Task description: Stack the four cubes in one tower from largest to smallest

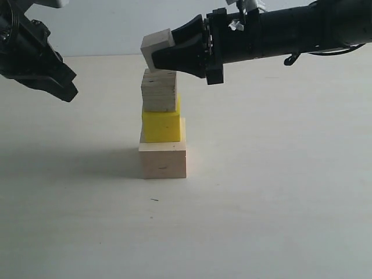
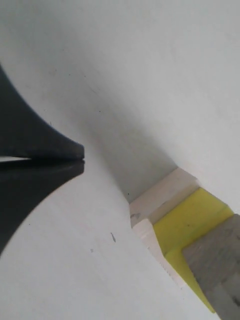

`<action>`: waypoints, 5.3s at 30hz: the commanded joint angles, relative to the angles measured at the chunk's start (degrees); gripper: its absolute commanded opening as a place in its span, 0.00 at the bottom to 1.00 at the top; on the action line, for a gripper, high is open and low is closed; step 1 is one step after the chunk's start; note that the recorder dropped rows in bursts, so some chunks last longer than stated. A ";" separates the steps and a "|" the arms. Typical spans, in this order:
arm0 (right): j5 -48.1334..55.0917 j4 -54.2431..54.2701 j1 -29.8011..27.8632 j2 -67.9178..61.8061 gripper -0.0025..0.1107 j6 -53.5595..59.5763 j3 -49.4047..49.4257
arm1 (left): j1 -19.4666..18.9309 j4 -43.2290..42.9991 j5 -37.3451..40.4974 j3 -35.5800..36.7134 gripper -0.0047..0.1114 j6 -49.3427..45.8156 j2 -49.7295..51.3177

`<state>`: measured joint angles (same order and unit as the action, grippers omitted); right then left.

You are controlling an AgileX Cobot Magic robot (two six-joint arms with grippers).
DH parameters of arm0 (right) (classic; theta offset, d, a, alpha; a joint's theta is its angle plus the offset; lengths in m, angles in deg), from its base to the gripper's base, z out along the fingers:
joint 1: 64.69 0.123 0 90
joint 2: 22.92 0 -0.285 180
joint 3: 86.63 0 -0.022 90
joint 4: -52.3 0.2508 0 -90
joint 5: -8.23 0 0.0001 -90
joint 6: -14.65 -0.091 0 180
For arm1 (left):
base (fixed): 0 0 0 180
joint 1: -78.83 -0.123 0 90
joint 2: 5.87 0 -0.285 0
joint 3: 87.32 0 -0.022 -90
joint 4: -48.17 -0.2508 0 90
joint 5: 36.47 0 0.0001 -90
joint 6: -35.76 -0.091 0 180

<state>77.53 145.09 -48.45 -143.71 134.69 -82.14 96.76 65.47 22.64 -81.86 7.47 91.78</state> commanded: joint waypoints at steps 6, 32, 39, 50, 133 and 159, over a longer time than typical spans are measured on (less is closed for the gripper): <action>0.66 -1.37 1.72 0.02 0.02 0.78 -0.36 | 0.12 0.26 -0.66 0.15 0.04 -0.19 -0.51; 0.66 -0.84 1.72 -2.45 0.02 0.78 -2.47 | 0.12 0.26 -0.54 0.15 0.04 -0.19 -0.51; -0.78 -2.50 1.72 -2.45 0.02 0.78 -2.47 | 0.12 0.26 -0.54 0.15 0.04 -0.19 -0.51; -3.21 -3.68 1.72 -2.45 0.02 0.46 -2.47 | 0.12 0.26 -0.54 0.15 0.04 -0.19 -0.51; -63.15 -45.22 -5.10 58.87 0.02 -73.61 25.93 | -0.31 12.93 -32.70 12.50 0.04 -1.01 -20.72; -54.46 -62.99 -5.10 87.12 0.02 -84.65 29.59 | -0.56 5.35 -61.53 34.06 0.04 0.42 -60.17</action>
<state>21.93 86.93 -53.30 -58.48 53.65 -52.85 96.62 72.48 -36.83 -49.28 8.10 34.03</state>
